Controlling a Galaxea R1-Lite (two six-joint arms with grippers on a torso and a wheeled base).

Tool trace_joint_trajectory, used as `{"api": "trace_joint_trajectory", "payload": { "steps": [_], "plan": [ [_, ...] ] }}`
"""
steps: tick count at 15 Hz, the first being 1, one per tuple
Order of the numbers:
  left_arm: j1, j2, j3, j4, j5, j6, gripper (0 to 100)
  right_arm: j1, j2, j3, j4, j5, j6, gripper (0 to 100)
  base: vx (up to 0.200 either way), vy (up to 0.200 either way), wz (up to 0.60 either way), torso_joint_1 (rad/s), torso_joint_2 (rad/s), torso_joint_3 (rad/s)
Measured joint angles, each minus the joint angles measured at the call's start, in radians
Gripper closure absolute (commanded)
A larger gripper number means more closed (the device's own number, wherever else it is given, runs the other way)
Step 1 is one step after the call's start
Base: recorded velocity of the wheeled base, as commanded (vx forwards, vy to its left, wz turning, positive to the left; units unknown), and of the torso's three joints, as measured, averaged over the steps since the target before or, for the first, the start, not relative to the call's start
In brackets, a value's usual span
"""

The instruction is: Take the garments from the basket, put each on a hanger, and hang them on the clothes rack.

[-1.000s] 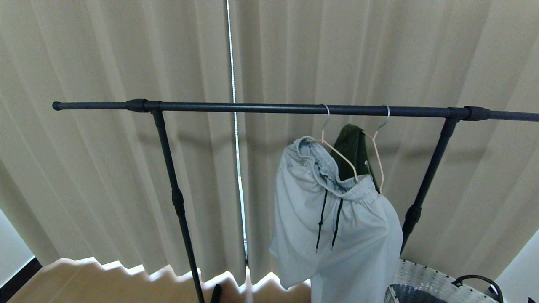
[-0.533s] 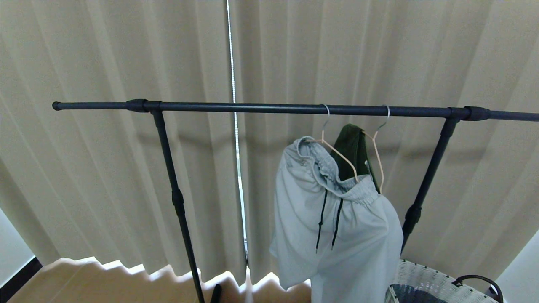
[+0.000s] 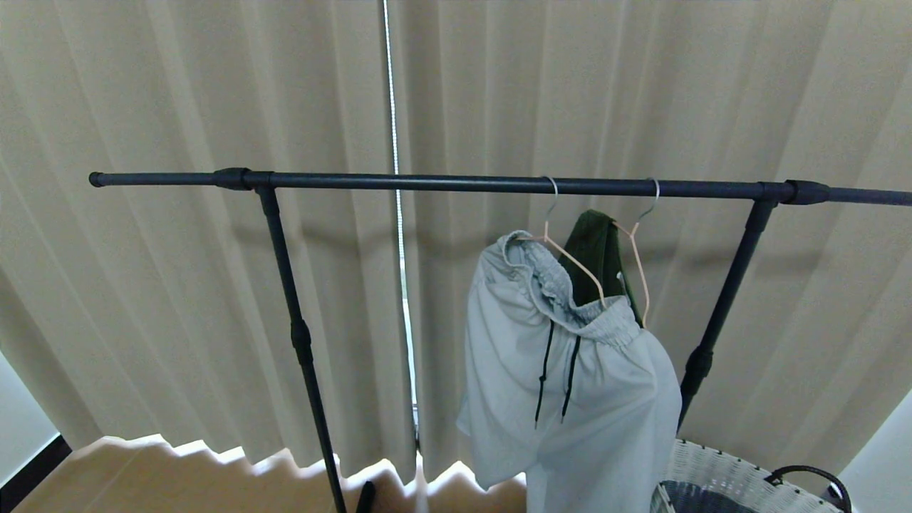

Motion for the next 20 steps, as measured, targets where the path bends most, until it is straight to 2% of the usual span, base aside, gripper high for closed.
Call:
{"api": "trace_joint_trajectory", "payload": {
  "steps": [3,5,6,8,9,11,20],
  "plan": [
    [0.000,0.001,0.002,-0.002,-0.004,0.004,0,0.000,-0.015,0.001,0.004,0.138,0.098,0,0.000,0.000,0.00,0.000,0.00,0.000],
    [0.000,0.001,0.002,-0.007,-0.066,0.006,0,0.000,-0.018,0.001,0.010,0.229,0.149,0,0.000,0.000,0.00,0.000,0.00,0.000],
    [0.000,0.000,0.003,-0.009,-0.109,0.002,0,-0.001,-0.018,0.001,0.011,0.249,0.171,0,0.000,0.000,0.00,0.000,0.00,0.000],
    [-0.001,0.000,0.012,-0.032,-0.198,0.005,0,-0.001,-0.018,0.001,0.028,0.276,0.181,0,0.000,0.000,0.00,0.000,0.00,0.000],
    [-0.001,0.000,0.021,-0.045,-0.229,0.028,0,-0.001,-0.018,0.002,0.031,0.301,0.165,0,0.000,0.000,0.00,0.000,0.00,0.000],
    [-0.002,0.000,0.031,-0.051,-0.247,0.087,0,-0.001,-0.018,0.002,0.034,0.351,0.147,0,0.000,0.000,0.00,0.000,0.00,0.000],
    [-0.002,0.000,0.035,-0.053,-0.244,0.072,0,-0.001,-0.018,0.002,0.033,0.356,0.149,0,0.000,0.000,0.00,0.000,0.00,0.000]
  ]
}}
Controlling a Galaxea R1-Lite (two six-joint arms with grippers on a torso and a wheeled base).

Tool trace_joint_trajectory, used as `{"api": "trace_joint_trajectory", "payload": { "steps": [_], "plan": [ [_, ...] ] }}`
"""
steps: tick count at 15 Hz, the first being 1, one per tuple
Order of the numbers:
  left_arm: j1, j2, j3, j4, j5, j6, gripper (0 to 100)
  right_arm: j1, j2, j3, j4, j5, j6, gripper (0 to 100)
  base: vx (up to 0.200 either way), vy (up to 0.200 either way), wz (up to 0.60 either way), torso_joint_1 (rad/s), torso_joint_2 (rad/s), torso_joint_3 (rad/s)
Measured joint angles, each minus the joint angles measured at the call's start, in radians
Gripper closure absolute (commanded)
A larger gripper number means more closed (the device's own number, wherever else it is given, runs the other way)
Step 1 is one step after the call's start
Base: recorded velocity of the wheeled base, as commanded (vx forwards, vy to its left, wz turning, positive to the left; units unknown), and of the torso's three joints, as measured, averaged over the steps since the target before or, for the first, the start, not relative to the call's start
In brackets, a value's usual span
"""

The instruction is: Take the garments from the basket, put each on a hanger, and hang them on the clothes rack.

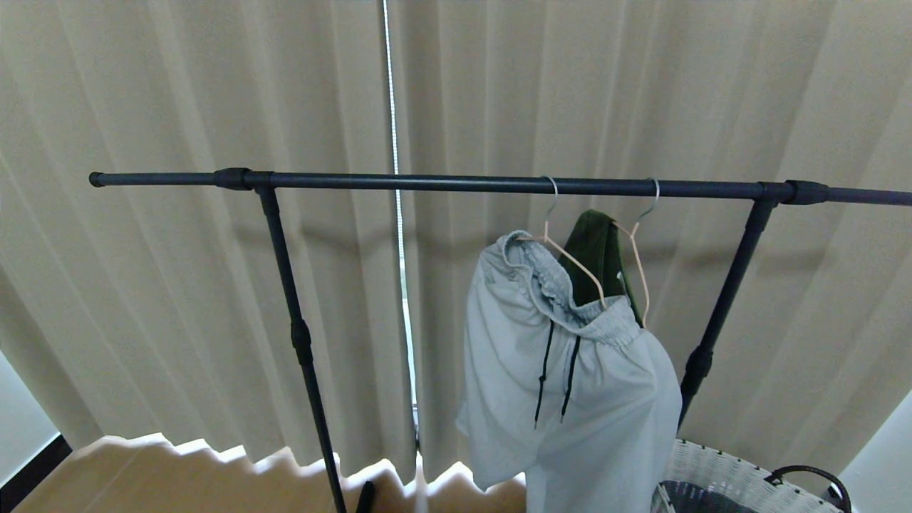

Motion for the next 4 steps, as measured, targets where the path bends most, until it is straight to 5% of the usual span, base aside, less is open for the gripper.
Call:
{"api": "trace_joint_trajectory", "payload": {
  "steps": [4],
  "plan": [
    [0.000,0.000,0.000,0.000,0.000,0.000,0,0.000,0.000,0.000,0.000,0.002,-0.002,0,0.000,0.000,0.00,0.000,0.00,0.000]
  ]
}}
